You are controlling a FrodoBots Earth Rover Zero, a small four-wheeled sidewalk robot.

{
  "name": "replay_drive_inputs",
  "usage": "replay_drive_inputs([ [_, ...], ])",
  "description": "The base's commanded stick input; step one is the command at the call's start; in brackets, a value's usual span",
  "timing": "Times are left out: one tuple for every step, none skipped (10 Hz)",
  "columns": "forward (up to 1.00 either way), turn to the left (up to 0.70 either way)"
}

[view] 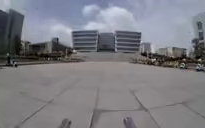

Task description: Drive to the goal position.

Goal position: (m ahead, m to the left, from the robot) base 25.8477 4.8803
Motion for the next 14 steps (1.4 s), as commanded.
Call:
replay_drive_inputs([
  [1.00, -0.40],
  [1.00, -0.40],
  [1.00, -0.40],
  [1.00, -0.40],
  [1.00, -0.40],
  [1.00, -0.21],
  [1.00, 0.00],
  [1.00, 0.00],
  [1.00, 0.00],
  [1.00, 0.00],
  [1.00, 0.00],
  [1.00, 0.00],
  [1.00, 0.00],
  [1.00, 0.00],
])
